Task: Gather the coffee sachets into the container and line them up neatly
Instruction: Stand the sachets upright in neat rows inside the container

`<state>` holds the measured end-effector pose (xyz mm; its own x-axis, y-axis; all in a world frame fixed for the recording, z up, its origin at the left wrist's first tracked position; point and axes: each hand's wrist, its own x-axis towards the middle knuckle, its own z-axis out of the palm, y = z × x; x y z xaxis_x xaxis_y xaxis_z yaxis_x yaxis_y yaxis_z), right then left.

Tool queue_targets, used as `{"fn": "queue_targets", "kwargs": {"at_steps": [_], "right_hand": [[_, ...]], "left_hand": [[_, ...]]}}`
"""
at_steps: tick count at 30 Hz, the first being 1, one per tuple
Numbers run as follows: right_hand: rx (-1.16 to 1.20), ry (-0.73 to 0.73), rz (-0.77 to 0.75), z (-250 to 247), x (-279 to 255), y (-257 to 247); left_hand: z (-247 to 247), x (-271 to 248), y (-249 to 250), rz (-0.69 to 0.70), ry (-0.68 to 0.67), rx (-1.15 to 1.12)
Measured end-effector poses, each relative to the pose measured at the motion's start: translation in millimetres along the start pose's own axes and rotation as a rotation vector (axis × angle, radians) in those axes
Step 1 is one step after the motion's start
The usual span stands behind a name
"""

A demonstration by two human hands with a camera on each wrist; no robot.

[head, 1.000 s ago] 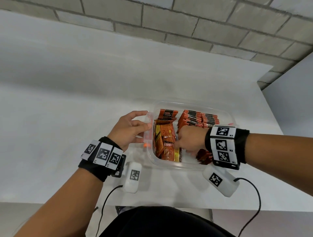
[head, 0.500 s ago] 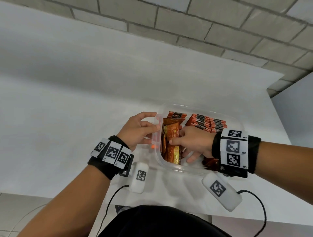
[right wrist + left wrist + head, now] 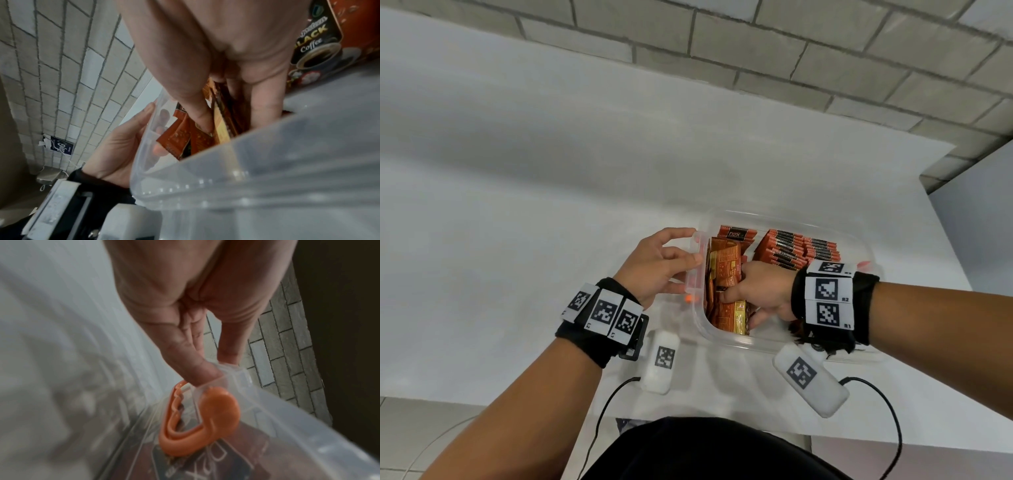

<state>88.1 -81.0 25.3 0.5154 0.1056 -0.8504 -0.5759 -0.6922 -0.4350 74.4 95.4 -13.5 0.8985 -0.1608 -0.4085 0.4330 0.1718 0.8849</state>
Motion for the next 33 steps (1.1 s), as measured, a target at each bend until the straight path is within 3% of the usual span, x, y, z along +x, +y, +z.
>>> {"fn": "queue_targets", "kwargs": {"at_steps": [8, 14, 21, 24, 31, 33], "right_hand": [[-0.059, 0.034, -0.051, -16, -9, 1], [0.065, 0.019, -0.135, -38, -30, 7], [0.276, -0.044, -0.311, -64, -63, 22], [0.276, -0.036, -0.414, -71, -73, 24], [0.206, -0.007, -0.615, -74, -90, 15], [0.184, 0.007, -0.655, -73, -93, 14]], "left_hand": [[-1, -1, -1, 0.003, -0.011, -0.004], [0, -3, 1, 0.018, 0.015, 0.020], [1, -19, 25, 0.204, 0.180, 0.024], [24, -30, 44, 0.192, 0.071, -0.062], [88, -31, 50, -0.031, -0.361, -0.223], [100, -33, 51, -0.086, -0.403, -0.299]]}}
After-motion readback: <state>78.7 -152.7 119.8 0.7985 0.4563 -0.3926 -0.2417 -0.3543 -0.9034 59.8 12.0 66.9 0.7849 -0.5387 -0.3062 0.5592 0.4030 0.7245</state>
